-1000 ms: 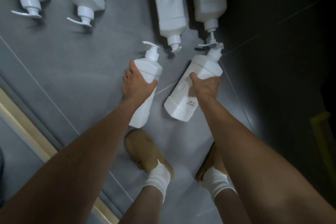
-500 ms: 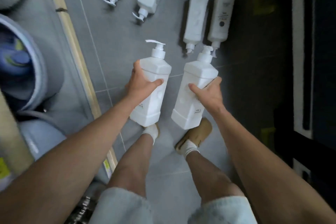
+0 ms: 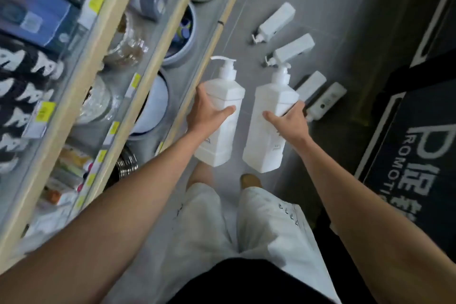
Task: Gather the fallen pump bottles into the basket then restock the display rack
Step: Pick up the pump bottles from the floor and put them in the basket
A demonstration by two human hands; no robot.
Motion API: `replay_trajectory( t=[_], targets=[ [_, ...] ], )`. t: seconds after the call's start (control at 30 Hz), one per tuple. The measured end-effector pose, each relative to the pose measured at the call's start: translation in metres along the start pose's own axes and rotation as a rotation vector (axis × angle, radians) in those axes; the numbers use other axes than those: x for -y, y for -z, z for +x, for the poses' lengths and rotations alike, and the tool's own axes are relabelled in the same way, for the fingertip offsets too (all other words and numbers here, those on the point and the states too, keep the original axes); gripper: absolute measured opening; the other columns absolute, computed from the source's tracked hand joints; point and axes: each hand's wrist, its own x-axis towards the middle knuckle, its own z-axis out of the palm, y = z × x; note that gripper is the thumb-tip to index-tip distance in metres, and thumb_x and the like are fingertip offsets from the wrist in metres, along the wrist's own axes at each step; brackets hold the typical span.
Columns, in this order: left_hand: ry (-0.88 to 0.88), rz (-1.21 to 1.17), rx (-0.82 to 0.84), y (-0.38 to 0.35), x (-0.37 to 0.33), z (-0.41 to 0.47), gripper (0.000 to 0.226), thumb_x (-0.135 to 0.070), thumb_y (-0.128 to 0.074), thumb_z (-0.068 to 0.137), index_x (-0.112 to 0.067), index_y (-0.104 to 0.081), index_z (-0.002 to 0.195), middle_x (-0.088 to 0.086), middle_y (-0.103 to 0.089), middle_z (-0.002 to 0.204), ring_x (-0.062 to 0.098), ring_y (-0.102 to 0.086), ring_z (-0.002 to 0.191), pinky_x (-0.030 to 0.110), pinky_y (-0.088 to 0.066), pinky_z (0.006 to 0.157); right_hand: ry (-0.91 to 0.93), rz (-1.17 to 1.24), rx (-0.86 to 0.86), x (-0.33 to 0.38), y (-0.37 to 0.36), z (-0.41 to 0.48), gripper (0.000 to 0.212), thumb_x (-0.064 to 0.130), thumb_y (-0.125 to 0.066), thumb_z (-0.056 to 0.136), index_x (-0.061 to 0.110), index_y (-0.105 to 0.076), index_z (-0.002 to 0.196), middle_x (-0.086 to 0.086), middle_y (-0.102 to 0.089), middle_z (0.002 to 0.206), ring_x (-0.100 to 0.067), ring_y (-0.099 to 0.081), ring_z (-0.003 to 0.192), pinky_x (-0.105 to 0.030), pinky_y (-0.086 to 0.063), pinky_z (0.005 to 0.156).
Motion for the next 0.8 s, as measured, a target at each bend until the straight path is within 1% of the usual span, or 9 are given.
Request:
replay_trajectory(
  t=[0.1,0.17,0.27,0.37,0.5,0.53,0.6,0.7,0.8],
  targets=[
    [0.107,-0.09,-0.135,0.022,0.027,-0.067,0.085,-0.042,-0.076,0.067,-0.018,-0.026,0.133,0.001,-0.044,0.137,0.027,-0.048,0.121,0.039,-0.042,0.094,0.156,-0.219,0.132,0.024,-0.008,-0.038,0.072,0.048,-0.072,0.073,0.011,-0.032,0.121,0.0,-0.05,0.111,-0.026,-0.056,0.106,-0.046,-0.047,0.093],
    [0.183,-0.17,-0.211,0.034,0.05,-0.113,0.085,-0.043,-0.076,0.067,-0.02,-0.025,0.132,0.001,-0.045,0.137,0.027,-0.048,0.122,0.043,-0.042,0.096,0.239,-0.372,0.219,0.039,-0.019,-0.066,0.071,0.046,-0.071,0.077,0.009,-0.031,0.122,0.001,-0.046,0.108,-0.025,-0.052,0.103,-0.041,-0.043,0.093],
    [0.318,-0.321,-0.301,0.045,0.086,-0.179,0.085,-0.049,-0.075,0.064,-0.022,-0.028,0.129,-0.001,-0.051,0.131,0.026,-0.052,0.118,0.045,-0.044,0.095,0.341,-0.495,0.337,0.055,-0.04,-0.106,0.071,0.042,-0.075,0.075,0.008,-0.031,0.119,-0.004,-0.049,0.111,-0.031,-0.054,0.112,-0.049,-0.042,0.098],
    [0.467,-0.445,-0.432,0.056,0.115,-0.239,0.086,-0.053,-0.072,0.059,-0.023,-0.029,0.127,-0.002,-0.053,0.126,0.025,-0.054,0.114,0.044,-0.045,0.095,0.456,-0.62,0.447,0.068,-0.071,-0.147,0.072,0.039,-0.077,0.073,0.007,-0.032,0.12,-0.01,-0.051,0.122,-0.032,-0.052,0.117,-0.049,-0.042,0.099],
    [0.627,-0.595,-0.639,0.063,0.161,-0.317,0.091,-0.038,-0.079,0.063,-0.012,-0.026,0.133,0.01,-0.049,0.126,0.032,-0.05,0.116,0.048,-0.044,0.095,0.604,-0.75,0.601,0.068,-0.12,-0.21,0.069,0.036,-0.08,0.071,0.01,-0.037,0.118,0.0,-0.053,0.108,-0.021,-0.053,0.097,-0.033,-0.042,0.081],
    [0.666,-0.63,-0.689,0.062,0.174,-0.339,0.095,-0.039,-0.08,0.064,-0.011,-0.023,0.135,0.011,-0.046,0.128,0.033,-0.05,0.117,0.05,-0.044,0.095,0.637,-0.787,0.64,0.064,-0.132,-0.228,0.068,0.037,-0.081,0.069,0.012,-0.038,0.115,0.003,-0.052,0.103,-0.02,-0.053,0.094,-0.034,-0.043,0.08],
    [0.771,-0.691,-0.768,0.057,0.196,-0.385,0.103,-0.055,-0.075,0.057,-0.017,-0.019,0.135,0.008,-0.045,0.131,0.033,-0.053,0.115,0.054,-0.047,0.092,0.695,-0.864,0.719,0.053,-0.157,-0.263,0.069,0.043,-0.081,0.061,0.019,-0.036,0.109,0.005,-0.054,0.099,-0.023,-0.059,0.095,-0.043,-0.05,0.085],
    [0.896,-0.772,-0.899,0.05,0.22,-0.457,0.091,-0.061,-0.071,0.054,-0.023,-0.026,0.124,0.002,-0.053,0.127,0.029,-0.057,0.111,0.051,-0.047,0.092,0.793,-0.968,0.843,0.031,-0.192,-0.323,0.07,0.048,-0.078,0.055,0.024,-0.031,0.101,0.009,-0.051,0.089,-0.028,-0.061,0.098,-0.051,-0.051,0.086],
    [0.961,-0.833,-1.076,0.042,0.24,-0.531,0.088,-0.062,-0.068,0.053,-0.023,-0.028,0.121,-0.001,-0.053,0.125,0.026,-0.056,0.113,0.05,-0.046,0.094,0.917,-1.033,0.956,0.0,-0.22,-0.392,0.071,0.045,-0.079,0.06,0.021,-0.034,0.109,0.008,-0.052,0.1,-0.027,-0.059,0.101,-0.049,-0.05,0.089]
  ],
)
